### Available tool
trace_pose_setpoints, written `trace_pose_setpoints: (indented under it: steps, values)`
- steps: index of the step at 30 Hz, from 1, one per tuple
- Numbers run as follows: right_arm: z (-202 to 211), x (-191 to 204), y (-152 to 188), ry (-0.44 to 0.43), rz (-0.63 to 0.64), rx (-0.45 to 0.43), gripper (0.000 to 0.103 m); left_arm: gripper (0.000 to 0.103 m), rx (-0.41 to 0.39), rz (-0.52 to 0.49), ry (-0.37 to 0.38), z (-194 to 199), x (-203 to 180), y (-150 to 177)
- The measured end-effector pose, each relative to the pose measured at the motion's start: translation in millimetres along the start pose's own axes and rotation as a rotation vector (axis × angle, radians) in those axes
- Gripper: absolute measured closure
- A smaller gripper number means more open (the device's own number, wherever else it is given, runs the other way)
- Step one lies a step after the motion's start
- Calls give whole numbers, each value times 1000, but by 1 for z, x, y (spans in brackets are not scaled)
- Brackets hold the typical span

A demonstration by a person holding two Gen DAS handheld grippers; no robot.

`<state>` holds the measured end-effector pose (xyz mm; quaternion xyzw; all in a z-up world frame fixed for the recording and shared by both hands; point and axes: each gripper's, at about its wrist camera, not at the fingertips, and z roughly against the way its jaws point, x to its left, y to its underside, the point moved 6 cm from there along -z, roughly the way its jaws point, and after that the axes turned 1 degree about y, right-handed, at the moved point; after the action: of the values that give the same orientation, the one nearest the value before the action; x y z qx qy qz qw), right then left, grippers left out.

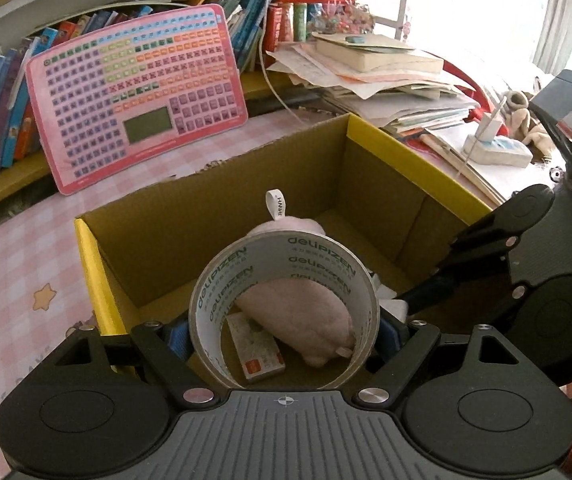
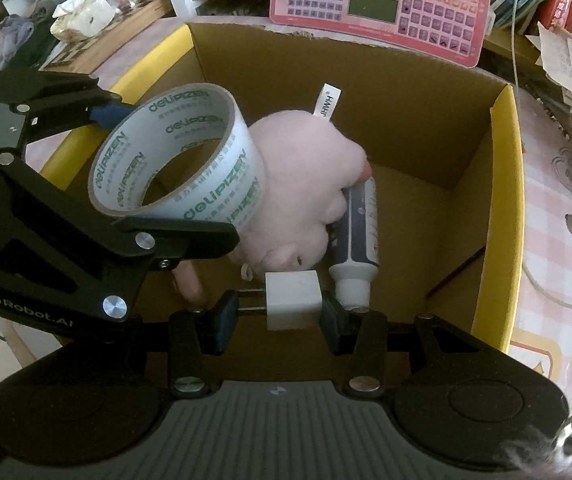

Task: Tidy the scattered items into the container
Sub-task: 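Lower the tape roll and plug into the yellow box and open both tools, then withdraw both tools from the box toward the white block and grey toy car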

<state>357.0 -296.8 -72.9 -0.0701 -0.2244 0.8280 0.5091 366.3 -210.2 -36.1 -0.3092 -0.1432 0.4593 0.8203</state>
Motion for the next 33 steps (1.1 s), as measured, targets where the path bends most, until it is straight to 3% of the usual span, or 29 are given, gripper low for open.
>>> trace_pose_setpoints:
  steps: [18,28,33]
  values:
    - [48,6,9,47,-47,-222,47,16,-161,23,-66,66,-10,8]
    - [94,17,28,215,-55,-491,29,12,-321,149,-209,127,-4,35]
    - [110,24,47,290,-93,-586,23,11,-352,198,-253,145,0,60]
